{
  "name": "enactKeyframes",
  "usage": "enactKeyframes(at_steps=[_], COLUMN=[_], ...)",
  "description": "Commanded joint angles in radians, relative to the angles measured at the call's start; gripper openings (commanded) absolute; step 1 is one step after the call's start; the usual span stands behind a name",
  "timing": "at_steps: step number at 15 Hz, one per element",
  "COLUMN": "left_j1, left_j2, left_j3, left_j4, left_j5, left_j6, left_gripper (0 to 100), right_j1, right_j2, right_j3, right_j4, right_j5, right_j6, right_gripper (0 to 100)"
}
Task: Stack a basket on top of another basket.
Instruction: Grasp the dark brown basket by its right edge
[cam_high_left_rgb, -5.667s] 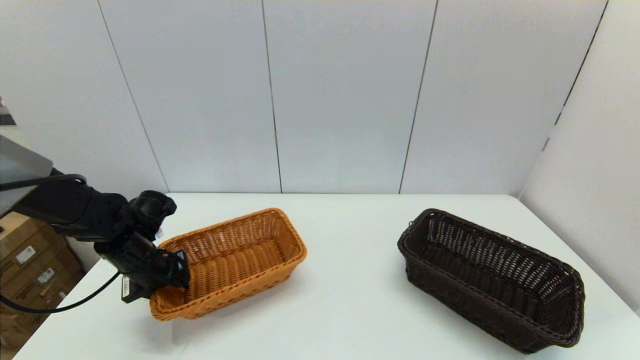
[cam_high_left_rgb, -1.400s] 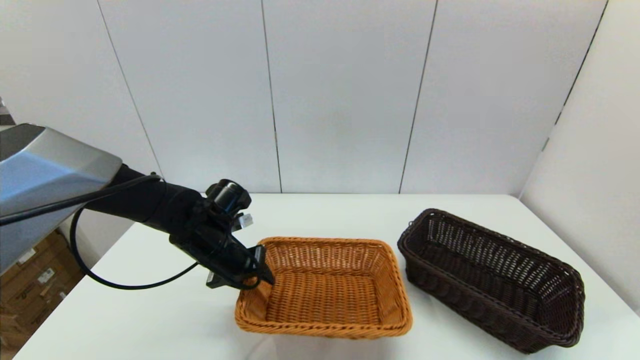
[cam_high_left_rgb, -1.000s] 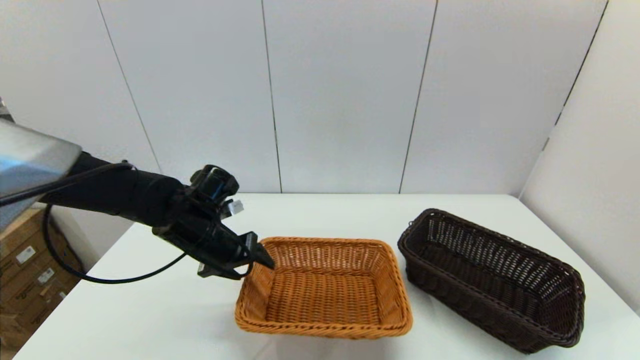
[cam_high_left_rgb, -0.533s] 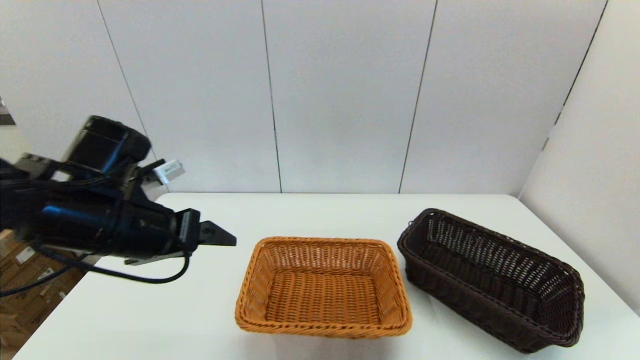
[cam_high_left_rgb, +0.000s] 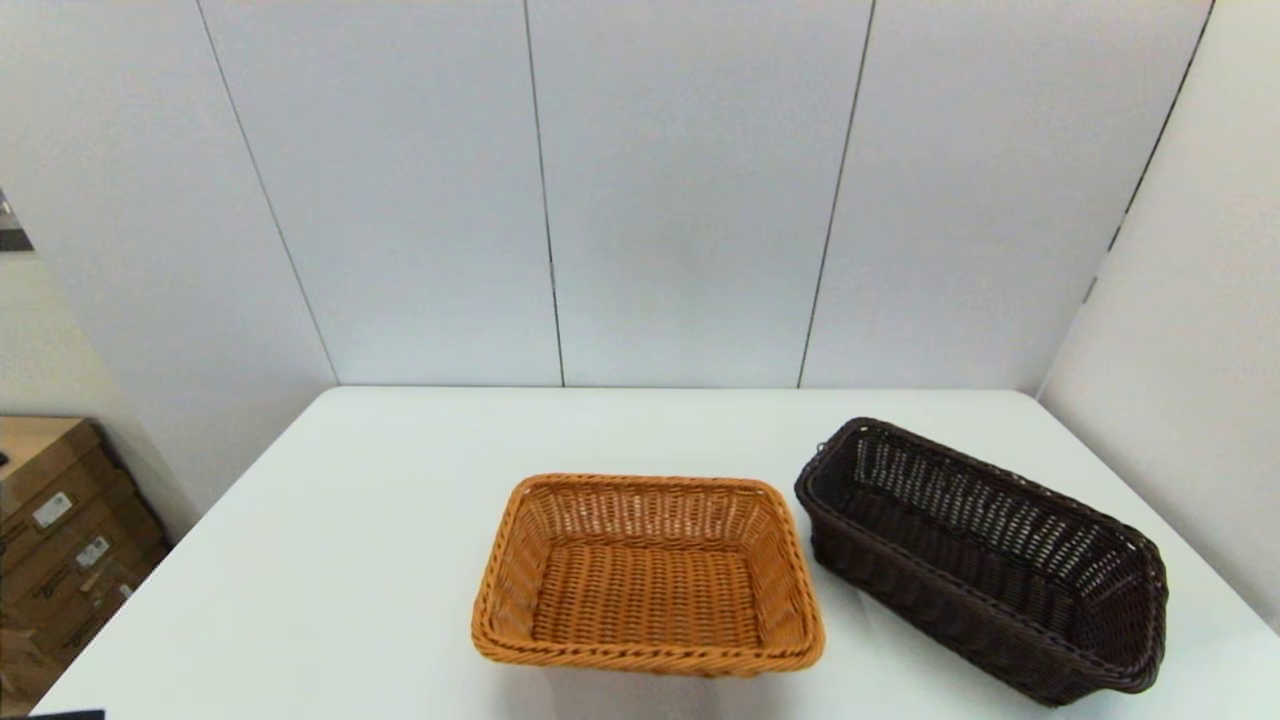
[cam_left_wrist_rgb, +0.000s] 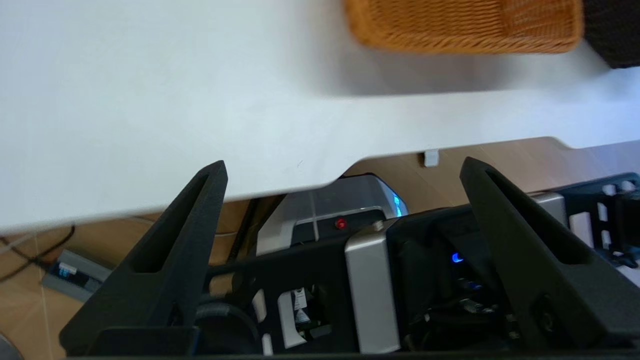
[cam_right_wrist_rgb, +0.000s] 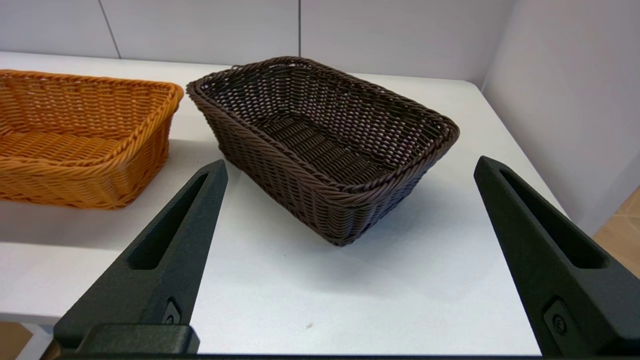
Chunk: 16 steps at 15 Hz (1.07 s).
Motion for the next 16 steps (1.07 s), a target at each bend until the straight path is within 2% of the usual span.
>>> enactKeyframes(at_steps=[1, 5, 7, 12, 14, 16], left_j1=[0.155, 0.251, 0.261, 0.261, 0.261, 0.262], left_j2=[-0.308, -0.502, -0.562, -0.677, -0.703, -0.723], left_j3=[0.142, 0.237, 0.243, 0.274, 0.297, 0.357], left_j4=[0.054, 0.107, 0.128, 0.084, 0.024, -0.113], left_j5=[0.002, 0.005, 0.007, 0.032, 0.071, 0.147], left_j6=[0.0, 0.121, 0.17, 0.316, 0.37, 0.422], left_gripper=[100, 100, 100, 100, 100, 100], right_j1=[0.0, 0.0, 0.0, 0.0, 0.0, 0.0], right_j2=[0.001, 0.001, 0.001, 0.001, 0.001, 0.001], right_j3=[0.0, 0.0, 0.0, 0.0, 0.0, 0.0], right_j4=[0.0, 0.0, 0.0, 0.0, 0.0, 0.0], right_j5=[0.001, 0.001, 0.001, -0.001, 0.001, 0.001], right_j6=[-0.001, -0.001, -0.001, -0.001, -0.001, -0.001], right_gripper=[100, 100, 100, 100, 100, 100])
